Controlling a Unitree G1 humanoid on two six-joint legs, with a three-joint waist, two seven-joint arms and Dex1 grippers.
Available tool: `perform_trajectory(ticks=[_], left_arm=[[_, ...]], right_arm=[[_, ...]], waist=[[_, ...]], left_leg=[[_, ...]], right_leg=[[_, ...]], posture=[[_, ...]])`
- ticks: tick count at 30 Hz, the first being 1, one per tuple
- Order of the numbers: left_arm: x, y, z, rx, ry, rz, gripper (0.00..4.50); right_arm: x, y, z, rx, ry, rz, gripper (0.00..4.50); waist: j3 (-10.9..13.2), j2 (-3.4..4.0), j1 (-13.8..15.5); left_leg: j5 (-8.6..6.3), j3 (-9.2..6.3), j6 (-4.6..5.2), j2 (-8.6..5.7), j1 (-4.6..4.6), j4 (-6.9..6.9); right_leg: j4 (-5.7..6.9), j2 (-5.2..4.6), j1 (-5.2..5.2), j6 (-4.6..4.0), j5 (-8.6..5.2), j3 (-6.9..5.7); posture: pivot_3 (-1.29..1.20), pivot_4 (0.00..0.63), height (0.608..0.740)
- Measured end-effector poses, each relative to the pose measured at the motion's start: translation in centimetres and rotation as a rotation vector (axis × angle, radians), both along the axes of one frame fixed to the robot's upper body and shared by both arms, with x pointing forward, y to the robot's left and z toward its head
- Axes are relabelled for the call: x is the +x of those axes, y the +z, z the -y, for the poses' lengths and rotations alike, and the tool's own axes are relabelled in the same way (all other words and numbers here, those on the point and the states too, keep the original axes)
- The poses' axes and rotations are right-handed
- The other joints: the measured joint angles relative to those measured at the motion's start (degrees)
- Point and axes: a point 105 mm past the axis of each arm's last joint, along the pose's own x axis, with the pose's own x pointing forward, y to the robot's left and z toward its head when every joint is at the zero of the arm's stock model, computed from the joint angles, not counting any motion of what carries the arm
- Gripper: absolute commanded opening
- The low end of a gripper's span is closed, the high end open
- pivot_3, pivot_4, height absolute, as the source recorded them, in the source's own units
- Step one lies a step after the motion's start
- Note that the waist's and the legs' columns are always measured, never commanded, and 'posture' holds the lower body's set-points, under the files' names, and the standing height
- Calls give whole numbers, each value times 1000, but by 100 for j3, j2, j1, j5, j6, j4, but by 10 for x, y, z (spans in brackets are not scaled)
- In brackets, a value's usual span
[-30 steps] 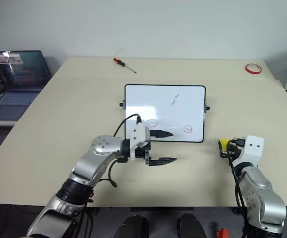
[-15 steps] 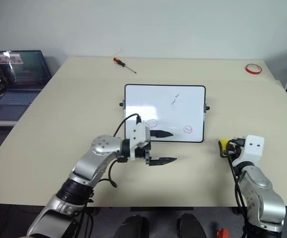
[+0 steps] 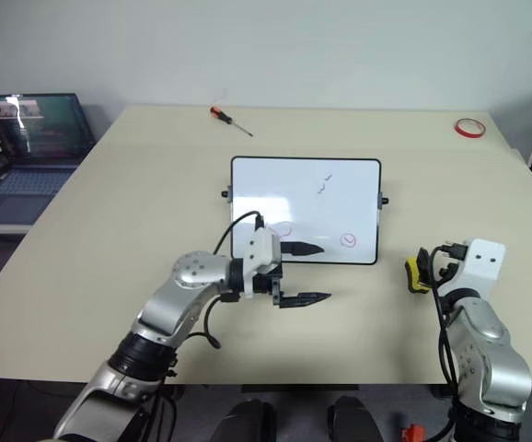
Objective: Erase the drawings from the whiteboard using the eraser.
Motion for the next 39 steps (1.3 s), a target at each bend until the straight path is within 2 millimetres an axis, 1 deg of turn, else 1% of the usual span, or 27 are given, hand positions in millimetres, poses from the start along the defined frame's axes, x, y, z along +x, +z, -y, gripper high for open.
perform_trajectory(ticks=[2,6,8,11,22,27,30,34,36,38,39], left_arm=[[0,0,0,2,1,1,4500],[0,0,0,4,2,2,4500],[0,0,0,6,2,3,4500],[0,-1,0,6,2,3,4500],[0,-1,-1,9,-1,2,4500],[1,0,0,9,0,7,4500],[1,1,0,9,1,8,4500],[1,1,0,10,2,8,4500],[1,1,0,10,2,8,4500],[1,1,-1,11,2,9,4500],[1,1,-1,12,2,9,4500]], right_arm=[[0,-4,-8,31,30,-14,4484],[-4,-21,-26,79,100,-82,4484],[-7,-28,-30,90,118,-117,4484],[-10,-33,-29,85,121,-140,4484],[-11,-32,-27,71,115,-142,4484],[-7,-26,-26,60,110,-116,4484],[-4,-22,-27,60,114,-98,3896],[-4,-23,-26,62,113,-102,2498],[-4,-23,-26,62,113,-102,1726],[-4,-23,-26,62,113,-102,1086],[-4,-23,-26,62,113,-101,681]], waist=[[0,0,-1],[0,0,3],[0,0,4],[0,0,4],[0,0,0],[0,0,0],[0,0,2],[0,0,2],[0,0,2],[0,0,2],[0,0,2]], left_leg=[[0,1,0,0,0,0],[0,0,0,-1,-2,0],[0,1,0,-1,-2,0],[0,0,0,-1,-1,1],[0,1,0,-1,-1,0],[0,1,0,-1,-1,0],[0,0,0,-1,-2,0],[0,1,0,-1,-1,0],[0,0,0,-1,-1,0],[0,0,0,-1,-1,0],[0,1,0,-1,-1,0]], right_leg=[[0,0,-1,0,0,0],[-1,-1,0,0,0,1],[-1,-1,-1,0,0,0],[-1,-1,-1,0,0,0],[-1,-1,-1,0,0,0],[-1,-1,-1,0,0,-1],[-1,-1,-1,0,0,0],[-1,-1,-1,0,0,0],[0,-1,-1,0,0,0],[-1,-1,-1,0,0,0],[-1,-1,-1,0,0,-1]], posture=[[0,150,740],[0,150,740],[0,150,740],[0,150,740],[0,150,740],[0,150,740],[0,150,740],[0,150,740],[0,150,740],[0,150,740],[0,150,740]])
